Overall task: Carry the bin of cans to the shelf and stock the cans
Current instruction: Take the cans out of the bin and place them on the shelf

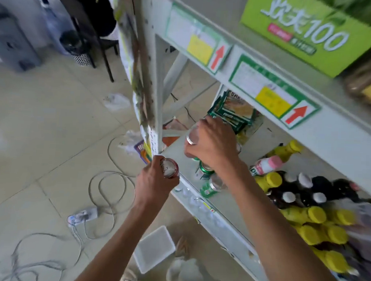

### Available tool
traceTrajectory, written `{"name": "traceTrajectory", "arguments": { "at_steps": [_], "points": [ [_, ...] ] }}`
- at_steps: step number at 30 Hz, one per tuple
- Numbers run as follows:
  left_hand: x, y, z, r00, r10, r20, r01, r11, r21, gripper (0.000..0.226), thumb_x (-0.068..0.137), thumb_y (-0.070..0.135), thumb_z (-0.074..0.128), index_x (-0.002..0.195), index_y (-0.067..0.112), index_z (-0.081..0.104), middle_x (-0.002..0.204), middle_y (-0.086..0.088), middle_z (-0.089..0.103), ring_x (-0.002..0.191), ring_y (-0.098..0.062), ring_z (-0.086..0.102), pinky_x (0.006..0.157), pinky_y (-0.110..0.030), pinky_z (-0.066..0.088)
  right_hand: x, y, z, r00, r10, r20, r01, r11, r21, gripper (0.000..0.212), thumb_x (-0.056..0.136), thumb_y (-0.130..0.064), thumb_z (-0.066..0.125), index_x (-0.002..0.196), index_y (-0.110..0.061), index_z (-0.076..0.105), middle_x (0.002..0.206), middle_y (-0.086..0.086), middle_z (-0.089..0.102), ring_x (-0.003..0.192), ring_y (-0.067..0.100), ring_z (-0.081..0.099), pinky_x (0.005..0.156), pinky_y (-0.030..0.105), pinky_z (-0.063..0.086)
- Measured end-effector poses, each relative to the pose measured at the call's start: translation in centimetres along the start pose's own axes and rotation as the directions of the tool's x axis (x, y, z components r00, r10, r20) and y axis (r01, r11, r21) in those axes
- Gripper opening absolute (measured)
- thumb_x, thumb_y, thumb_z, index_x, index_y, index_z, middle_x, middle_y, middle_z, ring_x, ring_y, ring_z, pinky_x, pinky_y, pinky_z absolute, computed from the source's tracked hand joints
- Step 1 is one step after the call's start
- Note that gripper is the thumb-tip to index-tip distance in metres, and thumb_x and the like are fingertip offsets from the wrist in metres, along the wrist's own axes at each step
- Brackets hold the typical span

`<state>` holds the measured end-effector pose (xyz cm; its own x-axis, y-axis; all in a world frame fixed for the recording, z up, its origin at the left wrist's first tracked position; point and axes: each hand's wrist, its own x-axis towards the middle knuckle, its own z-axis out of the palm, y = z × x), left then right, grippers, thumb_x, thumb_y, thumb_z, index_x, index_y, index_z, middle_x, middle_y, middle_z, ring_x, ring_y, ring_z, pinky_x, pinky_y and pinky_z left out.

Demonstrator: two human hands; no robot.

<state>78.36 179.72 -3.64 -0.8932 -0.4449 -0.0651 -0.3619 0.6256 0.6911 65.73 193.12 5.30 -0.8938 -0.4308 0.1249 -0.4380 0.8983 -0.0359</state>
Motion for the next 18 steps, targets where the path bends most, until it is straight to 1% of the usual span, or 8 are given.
{"name": "traceTrajectory", "arguments": {
  "at_steps": [2,6,9,12,13,15,16,18],
  "points": [
    [1.7,1.1,1.2,1.0,-0.015,-0.012,0.015,1.0,0.014,0.058,0.062,0.042,0.084,0.11,0.023,0.059,0.09,-0.006,0.075,0.077,-0.034,0.069,0.061,-0.037,0.055,3.3,0.9,0.5,0.997,-0.053,0.064,0.054,0.998,-0.01,0.06,0.062,-0.058,0.079,0.102,-0.016,0.064,0.107,0.004,0.065,0.103,0.027,0.059,0.081,0.039,0.046],
    [4.4,2.7,4.0,0.999,-0.035,-0.012,0.035,0.998,0.044,0.06,0.061,0.044,0.082,0.11,0.018,0.058,0.087,-0.007,0.073,0.075,-0.034,0.067,0.06,-0.036,0.054,7.5,1.4,3.9,0.983,-0.115,0.142,0.117,0.993,-0.008,0.055,0.068,-0.054,0.081,0.102,-0.015,0.063,0.106,0.007,0.066,0.101,0.026,0.062,0.077,0.034,0.043],
    [5.6,3.2,6.0,1.0,-0.024,0.008,0.023,0.994,0.11,0.061,0.062,0.042,0.081,0.111,0.016,0.057,0.091,-0.009,0.073,0.076,-0.035,0.067,0.058,-0.034,0.048,8.6,1.1,6.9,0.975,-0.11,0.191,0.12,0.992,-0.042,0.04,0.078,-0.045,0.076,0.101,-0.014,0.065,0.104,0.008,0.067,0.102,0.026,0.061,0.083,0.037,0.044],
    [6.4,3.5,7.6,0.999,0.031,0.033,-0.036,0.988,0.149,0.065,0.064,0.045,0.081,0.117,0.017,0.056,0.101,-0.007,0.072,0.08,-0.032,0.068,0.056,-0.034,0.045,8.2,1.3,9.5,0.965,-0.087,0.249,0.107,0.992,-0.067,0.022,0.089,-0.028,0.068,0.106,-0.015,0.067,0.104,0.01,0.068,0.104,0.029,0.062,0.087,0.042,0.046],
    [6.5,3.5,7.7,0.998,0.048,0.029,-0.052,0.985,0.162,0.068,0.064,0.049,0.08,0.119,0.018,0.055,0.102,-0.005,0.072,0.079,-0.031,0.069,0.055,-0.034,0.044,8.1,1.5,10.0,0.96,-0.07,0.27,0.087,0.995,-0.053,0.022,0.091,-0.026,0.064,0.111,-0.015,0.065,0.104,0.01,0.068,0.103,0.03,0.064,0.083,0.041,0.048],
    [6.3,2.8,7.7,0.997,0.079,0.023,-0.082,0.978,0.194,0.073,0.065,0.058,0.078,0.122,0.021,0.052,0.102,-0.001,0.07,0.078,-0.029,0.07,0.054,-0.033,0.046,8.2,2.0,10.1,0.938,-0.032,0.346,0.026,0.999,0.023,0.034,0.094,-0.031,0.057,0.123,-0.013,0.06,0.107,0.013,0.069,0.102,0.033,0.067,0.077,0.038,0.05],
    [6.0,2.4,7.6,0.996,0.091,0.022,-0.093,0.976,0.195,0.075,0.065,0.062,0.077,0.123,0.022,0.051,0.103,0.0,0.07,0.077,-0.029,0.07,0.054,-0.034,0.049,8.3,2.2,9.8,0.917,-0.013,0.398,-0.015,0.998,0.066,0.043,0.093,-0.036,0.056,0.129,-0.012,0.056,0.11,0.014,0.068,0.104,0.034,0.066,0.079,0.038,0.051],
    [5.7,1.5,7.5,0.994,0.099,0.037,-0.104,0.982,0.157,0.074,0.066,0.065,0.076,0.122,0.023,0.051,0.105,0.0,0.071,0.08,-0.03,0.072,0.058,-0.039,0.056,8.3,2.4,8.3,0.876,0.032,0.481,-0.108,0.986,0.131,0.058,0.087,-0.046,0.062,0.131,-0.01,0.053,0.117,0.015,0.066,0.109,0.034,0.064,0.085,0.039,0.055]
  ]
}}
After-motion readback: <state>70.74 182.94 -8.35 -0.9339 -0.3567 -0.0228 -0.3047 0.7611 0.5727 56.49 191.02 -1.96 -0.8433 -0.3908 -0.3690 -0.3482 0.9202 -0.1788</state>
